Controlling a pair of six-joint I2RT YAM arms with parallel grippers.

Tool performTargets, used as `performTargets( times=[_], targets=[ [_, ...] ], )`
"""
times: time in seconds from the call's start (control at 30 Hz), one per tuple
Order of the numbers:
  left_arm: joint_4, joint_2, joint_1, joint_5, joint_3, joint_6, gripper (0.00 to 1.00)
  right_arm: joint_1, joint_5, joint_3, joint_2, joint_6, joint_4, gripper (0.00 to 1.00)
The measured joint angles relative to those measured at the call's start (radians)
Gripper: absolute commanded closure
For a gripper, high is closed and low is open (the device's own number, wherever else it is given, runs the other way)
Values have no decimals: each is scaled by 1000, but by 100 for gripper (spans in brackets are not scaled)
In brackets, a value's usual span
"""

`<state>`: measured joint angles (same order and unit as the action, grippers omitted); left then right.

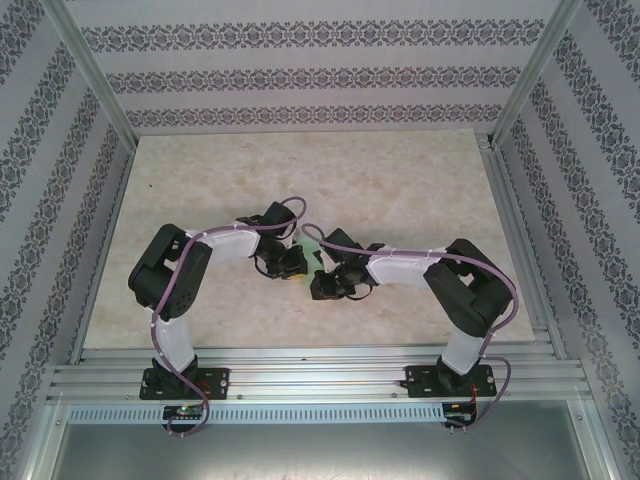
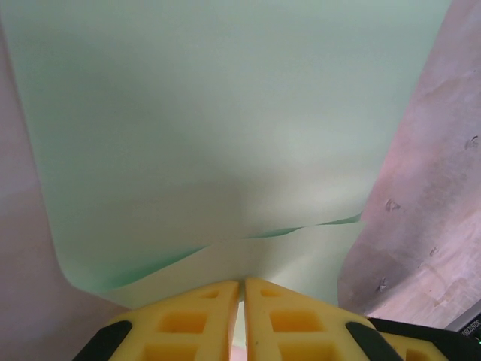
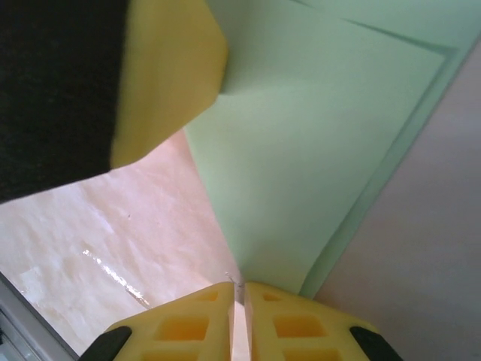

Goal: Fold a paper plane with a square sheet of paper (fold left side to right side)
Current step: Third fold the triangle at the center of the table.

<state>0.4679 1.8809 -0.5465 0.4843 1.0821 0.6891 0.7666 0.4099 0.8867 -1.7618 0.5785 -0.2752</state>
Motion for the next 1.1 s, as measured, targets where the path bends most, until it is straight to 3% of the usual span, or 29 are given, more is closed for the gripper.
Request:
performTargets(
  times=[0.17, 0.47, 0.77, 1.1],
  targets=[
    [5, 3, -2, 0, 8, -3, 84, -40, 72, -26, -9, 36, 41, 90],
    [6, -16, -13, -21, 19, -4, 71, -78, 176, -39, -35, 105, 74, 94],
    [-31, -195, -17, -42, -20, -11, 80, -82, 192, -28, -45, 121, 65, 100],
    [-104, -154, -107, -22, -129, 32, 86, -82, 195, -21, -50, 131, 58, 100]
  ],
)
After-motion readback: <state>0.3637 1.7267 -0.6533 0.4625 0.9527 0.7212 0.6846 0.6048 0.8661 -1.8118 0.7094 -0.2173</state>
